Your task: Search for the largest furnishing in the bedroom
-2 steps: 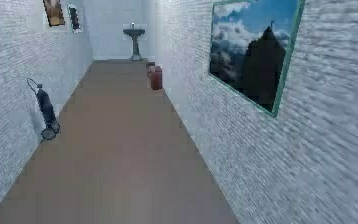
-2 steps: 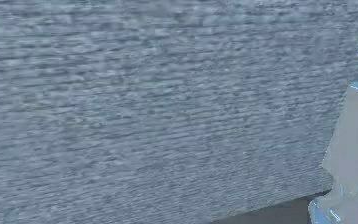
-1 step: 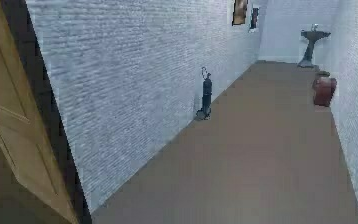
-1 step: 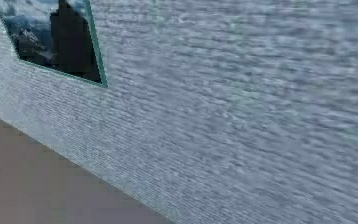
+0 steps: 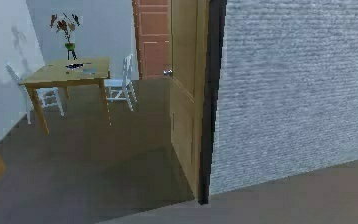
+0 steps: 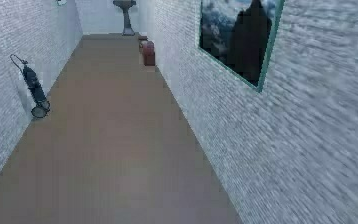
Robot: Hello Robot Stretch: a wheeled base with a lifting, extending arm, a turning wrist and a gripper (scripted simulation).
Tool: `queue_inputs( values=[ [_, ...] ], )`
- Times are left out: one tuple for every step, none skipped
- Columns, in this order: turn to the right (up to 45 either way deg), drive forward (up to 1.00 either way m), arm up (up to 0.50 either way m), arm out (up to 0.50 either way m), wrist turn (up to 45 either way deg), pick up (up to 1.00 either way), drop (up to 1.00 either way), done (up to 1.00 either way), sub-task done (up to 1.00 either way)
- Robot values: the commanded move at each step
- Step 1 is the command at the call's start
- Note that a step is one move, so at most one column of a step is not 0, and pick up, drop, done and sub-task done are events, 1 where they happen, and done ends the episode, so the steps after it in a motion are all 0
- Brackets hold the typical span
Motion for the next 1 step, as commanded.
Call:
queue_inputs(
  values=[
    [-27.0, 0.0, 0.0, 0.0, 0.0, 0.0, 0.0, 0.0, 0.0]
  ],
)
